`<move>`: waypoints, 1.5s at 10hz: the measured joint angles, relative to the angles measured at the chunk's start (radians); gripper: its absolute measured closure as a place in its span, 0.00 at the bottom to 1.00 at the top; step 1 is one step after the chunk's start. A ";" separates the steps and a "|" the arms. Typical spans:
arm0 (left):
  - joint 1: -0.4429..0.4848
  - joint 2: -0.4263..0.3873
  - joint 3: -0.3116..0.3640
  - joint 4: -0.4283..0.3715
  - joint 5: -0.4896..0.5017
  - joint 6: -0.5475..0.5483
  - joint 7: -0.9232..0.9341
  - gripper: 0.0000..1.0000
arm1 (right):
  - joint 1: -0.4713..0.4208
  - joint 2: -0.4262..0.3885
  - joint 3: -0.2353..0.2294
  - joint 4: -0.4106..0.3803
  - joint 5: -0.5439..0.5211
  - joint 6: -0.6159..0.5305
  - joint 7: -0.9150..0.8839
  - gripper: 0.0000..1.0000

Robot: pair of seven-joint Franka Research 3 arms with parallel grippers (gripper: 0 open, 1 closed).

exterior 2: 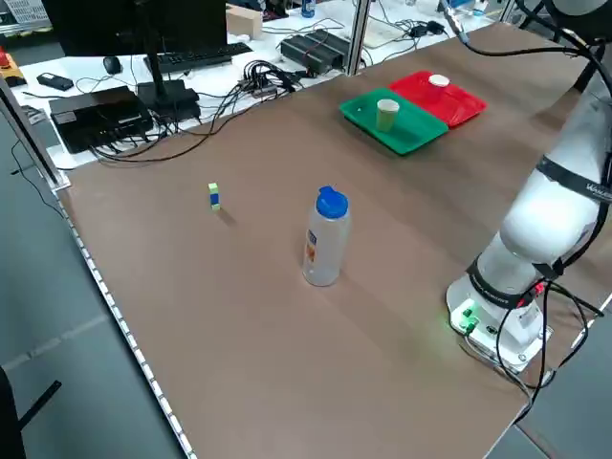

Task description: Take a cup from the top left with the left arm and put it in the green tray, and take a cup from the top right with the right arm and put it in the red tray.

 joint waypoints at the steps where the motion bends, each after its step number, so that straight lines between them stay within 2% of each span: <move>1: -0.001 0.007 0.000 -0.005 0.000 0.001 -0.001 0.00 | -0.044 -0.020 0.000 0.000 -0.002 -0.026 -0.096 0.24; 4: 0.002 0.015 0.000 -0.005 -0.036 0.003 0.001 0.00 | -0.166 -0.085 0.003 0.001 -0.003 -0.128 -0.387 0.21; 6: 0.008 0.015 0.000 -0.005 -0.049 0.004 0.001 0.00 | -0.188 -0.153 0.005 -0.016 -0.002 -0.165 -0.436 0.20; 10: 0.007 0.015 0.000 -0.005 -0.049 0.040 -0.002 0.00 | -0.176 -0.374 0.026 -0.225 -0.001 -0.172 -0.439 0.19; 12: 0.007 0.015 0.000 -0.005 -0.049 0.046 -0.002 0.00 | -0.160 -0.440 0.026 -0.291 0.038 -0.157 -0.439 0.19; 13: 0.007 0.015 0.000 -0.005 -0.049 0.047 -0.001 0.00 | -0.155 -0.468 0.013 -0.326 0.079 -0.119 -0.449 0.20; 15: 0.008 0.015 0.000 -0.005 -0.049 0.048 -0.001 0.00 | -0.096 -0.540 -0.085 -0.435 0.117 -0.023 -0.491 0.20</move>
